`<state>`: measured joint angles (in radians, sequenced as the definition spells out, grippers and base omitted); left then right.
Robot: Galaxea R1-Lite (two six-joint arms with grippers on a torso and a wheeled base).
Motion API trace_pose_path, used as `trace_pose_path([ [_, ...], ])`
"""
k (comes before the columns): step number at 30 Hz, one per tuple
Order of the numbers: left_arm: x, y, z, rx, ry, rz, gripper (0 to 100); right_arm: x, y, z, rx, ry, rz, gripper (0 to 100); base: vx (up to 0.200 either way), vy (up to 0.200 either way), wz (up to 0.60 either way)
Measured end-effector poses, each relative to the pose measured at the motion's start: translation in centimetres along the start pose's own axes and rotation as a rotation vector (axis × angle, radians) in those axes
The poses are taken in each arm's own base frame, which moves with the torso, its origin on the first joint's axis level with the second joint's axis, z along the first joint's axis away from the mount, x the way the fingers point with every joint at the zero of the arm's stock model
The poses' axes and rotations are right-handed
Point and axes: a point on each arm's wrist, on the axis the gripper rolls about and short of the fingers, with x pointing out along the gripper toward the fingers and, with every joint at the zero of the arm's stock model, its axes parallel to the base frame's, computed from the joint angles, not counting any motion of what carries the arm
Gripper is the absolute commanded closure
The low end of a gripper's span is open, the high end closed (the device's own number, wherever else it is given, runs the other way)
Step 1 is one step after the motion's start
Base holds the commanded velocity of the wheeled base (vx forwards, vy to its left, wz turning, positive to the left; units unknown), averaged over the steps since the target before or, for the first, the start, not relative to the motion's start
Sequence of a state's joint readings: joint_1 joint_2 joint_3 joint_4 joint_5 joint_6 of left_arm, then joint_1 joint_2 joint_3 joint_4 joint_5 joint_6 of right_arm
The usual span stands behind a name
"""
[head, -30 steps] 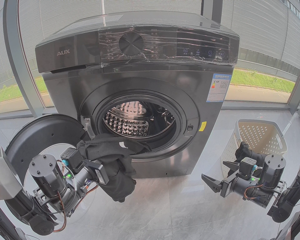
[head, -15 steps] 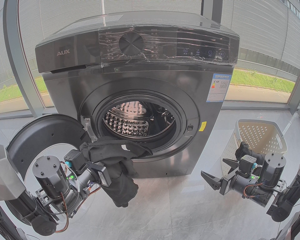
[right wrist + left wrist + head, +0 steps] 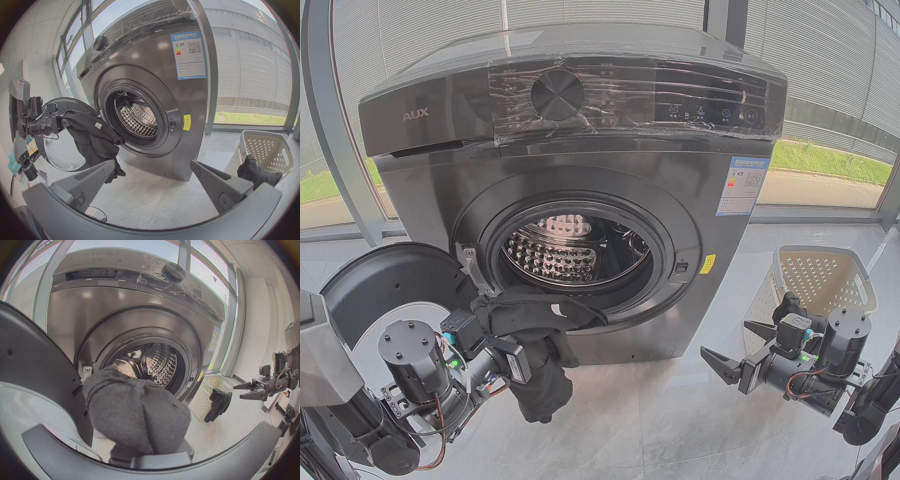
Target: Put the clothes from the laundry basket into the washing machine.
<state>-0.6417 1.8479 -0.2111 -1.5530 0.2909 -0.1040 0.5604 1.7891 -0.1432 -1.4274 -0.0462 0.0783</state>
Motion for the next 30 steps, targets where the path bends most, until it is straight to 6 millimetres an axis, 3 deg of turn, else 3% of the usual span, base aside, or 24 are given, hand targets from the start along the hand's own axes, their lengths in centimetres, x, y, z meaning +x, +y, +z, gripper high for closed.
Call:
trace_pose_path([
  [5, 0.1, -0.1, -0.2, 0.001, 0.006, -0.003, 100, 0.0, 0.0, 0.0, 0.0, 0.002, 0.001, 0, 0.2, 0.0, 0.0],
  [26, 0.3, -1.0, -1.3, 0.015, 0.046, -0.002, 100, 0.0, 0.1, -0.2, 0.0, 0.009, 0.007, 0, 0.0, 0.0, 0.0],
  [30, 0.3, -1.1, -1.5, 0.016, 0.052, -0.004, 100, 0.0, 0.0, -0.2, 0.001, 0.009, 0.006, 0, 0.2, 0.0, 0.0],
])
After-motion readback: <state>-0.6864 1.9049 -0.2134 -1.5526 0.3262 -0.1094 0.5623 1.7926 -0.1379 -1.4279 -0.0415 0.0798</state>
